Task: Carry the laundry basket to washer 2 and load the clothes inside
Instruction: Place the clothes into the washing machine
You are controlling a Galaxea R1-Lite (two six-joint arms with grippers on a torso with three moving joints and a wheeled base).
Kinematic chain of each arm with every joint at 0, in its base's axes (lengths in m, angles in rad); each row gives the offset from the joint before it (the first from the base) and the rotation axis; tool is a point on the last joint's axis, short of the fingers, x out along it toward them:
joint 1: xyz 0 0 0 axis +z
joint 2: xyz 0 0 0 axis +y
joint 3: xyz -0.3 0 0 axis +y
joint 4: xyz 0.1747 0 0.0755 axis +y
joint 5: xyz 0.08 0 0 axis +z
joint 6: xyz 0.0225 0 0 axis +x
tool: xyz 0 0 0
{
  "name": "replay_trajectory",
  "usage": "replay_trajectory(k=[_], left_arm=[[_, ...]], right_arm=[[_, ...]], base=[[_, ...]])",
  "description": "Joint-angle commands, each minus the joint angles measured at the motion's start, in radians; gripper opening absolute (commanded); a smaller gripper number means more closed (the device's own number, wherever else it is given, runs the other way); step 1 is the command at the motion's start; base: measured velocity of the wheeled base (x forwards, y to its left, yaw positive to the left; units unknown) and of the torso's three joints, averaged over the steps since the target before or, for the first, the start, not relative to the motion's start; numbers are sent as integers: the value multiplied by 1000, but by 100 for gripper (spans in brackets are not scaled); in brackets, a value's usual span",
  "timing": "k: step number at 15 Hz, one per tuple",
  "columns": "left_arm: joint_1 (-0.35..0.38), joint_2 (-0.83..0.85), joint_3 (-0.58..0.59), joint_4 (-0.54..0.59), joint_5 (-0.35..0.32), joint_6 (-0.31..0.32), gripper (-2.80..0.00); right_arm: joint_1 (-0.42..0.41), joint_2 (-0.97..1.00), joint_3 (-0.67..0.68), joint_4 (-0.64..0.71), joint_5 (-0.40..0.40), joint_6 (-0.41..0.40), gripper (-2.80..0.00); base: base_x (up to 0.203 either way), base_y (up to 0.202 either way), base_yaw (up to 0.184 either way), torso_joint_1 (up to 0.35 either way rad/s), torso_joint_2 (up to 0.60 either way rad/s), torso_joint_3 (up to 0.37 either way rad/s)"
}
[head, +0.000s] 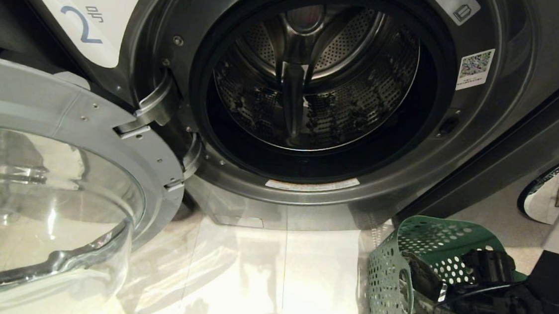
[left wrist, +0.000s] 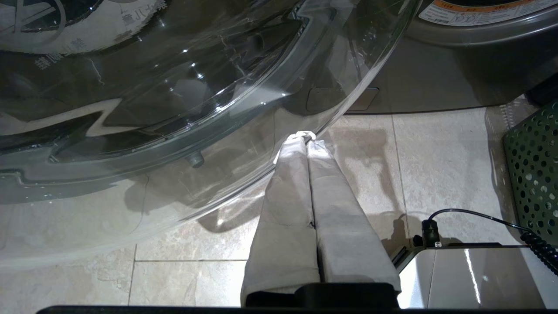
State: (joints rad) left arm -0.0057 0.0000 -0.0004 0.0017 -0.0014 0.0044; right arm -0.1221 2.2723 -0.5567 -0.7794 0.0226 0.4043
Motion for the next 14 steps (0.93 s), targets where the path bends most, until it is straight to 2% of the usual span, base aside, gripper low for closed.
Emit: replay_trajectory(k=[1, 3, 8, 11, 14], left_arm=[[0, 2, -1, 0, 0, 0, -280], [0, 2, 0, 0, 0, 0, -280], [0, 2, -1, 0, 0, 0, -280], [0, 2, 0, 0, 0, 0, -280], [0, 2, 0, 0, 0, 0, -280]], right_arm=[[4, -212, 98, -1, 2, -2, -280], [6, -381, 194, 25, 2, -32, -280], [8, -843, 472, 61, -7, -165, -280], [8, -1106, 531, 72, -20, -242, -280], [8, -1322, 547, 83, -61, -391, -280]], base=[[0, 0, 0, 0, 0, 0], [0, 0, 0, 0, 0, 0], [0, 0, 0, 0, 0, 0], [0, 0, 0, 0, 0, 0], [0, 0, 0, 0, 0, 0]])
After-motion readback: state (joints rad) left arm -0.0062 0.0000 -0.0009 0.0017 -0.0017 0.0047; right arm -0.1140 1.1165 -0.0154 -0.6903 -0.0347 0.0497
